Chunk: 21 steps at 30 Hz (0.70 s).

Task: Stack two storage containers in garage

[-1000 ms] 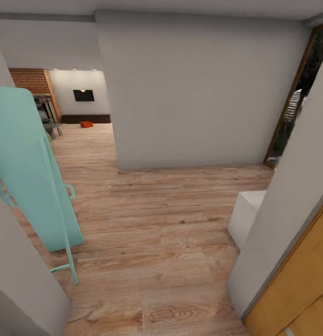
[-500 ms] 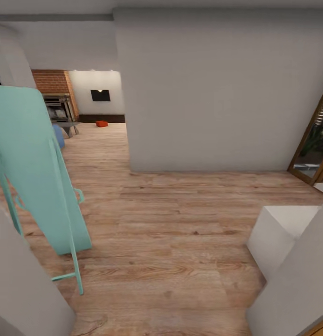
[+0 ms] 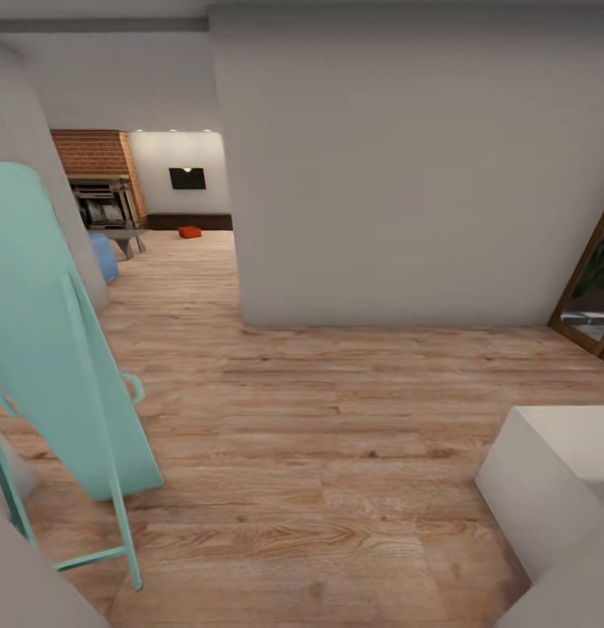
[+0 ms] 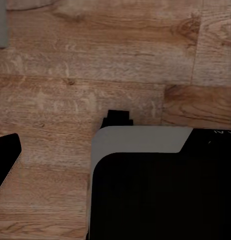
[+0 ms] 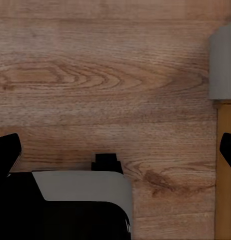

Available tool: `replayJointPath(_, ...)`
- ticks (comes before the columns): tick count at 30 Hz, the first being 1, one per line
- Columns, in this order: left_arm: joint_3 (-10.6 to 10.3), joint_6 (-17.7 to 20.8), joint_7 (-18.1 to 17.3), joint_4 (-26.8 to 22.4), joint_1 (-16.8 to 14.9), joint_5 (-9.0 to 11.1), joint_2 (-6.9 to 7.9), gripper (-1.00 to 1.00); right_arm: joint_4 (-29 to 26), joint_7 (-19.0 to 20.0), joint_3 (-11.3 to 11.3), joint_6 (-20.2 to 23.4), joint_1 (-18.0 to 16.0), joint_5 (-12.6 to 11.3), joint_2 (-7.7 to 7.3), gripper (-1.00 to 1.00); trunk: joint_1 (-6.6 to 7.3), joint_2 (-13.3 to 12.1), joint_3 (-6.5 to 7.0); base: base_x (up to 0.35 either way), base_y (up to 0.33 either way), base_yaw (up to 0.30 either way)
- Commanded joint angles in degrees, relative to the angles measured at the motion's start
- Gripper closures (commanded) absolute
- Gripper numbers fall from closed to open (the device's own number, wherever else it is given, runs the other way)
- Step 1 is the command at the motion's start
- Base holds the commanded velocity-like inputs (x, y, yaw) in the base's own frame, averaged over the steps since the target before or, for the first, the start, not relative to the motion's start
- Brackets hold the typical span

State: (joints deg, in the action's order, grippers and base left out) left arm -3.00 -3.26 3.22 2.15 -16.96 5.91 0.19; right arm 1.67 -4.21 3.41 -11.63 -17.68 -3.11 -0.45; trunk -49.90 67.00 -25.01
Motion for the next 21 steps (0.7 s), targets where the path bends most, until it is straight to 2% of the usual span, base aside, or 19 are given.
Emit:
replayJointPath(1,-0.3,-0.3,0.0,0.2,-0.1,0.6,-0.01,-1.00,0.2,-0.1,0.4,-0.3,-0.1,-0.3,0.01,-1.00,-0.04,0.0,-0.06,0.341,0.000,0.000)
replayJointPath(21,-0.3,-0.3,0.0,0.2,-0.1,0.6,-0.01,-1.00,0.2,-0.1,0.4,-0.3,-0.1,-0.3,0.01,-1.00,-0.04,0.0,-0.06,0.341,0.000,0.000)
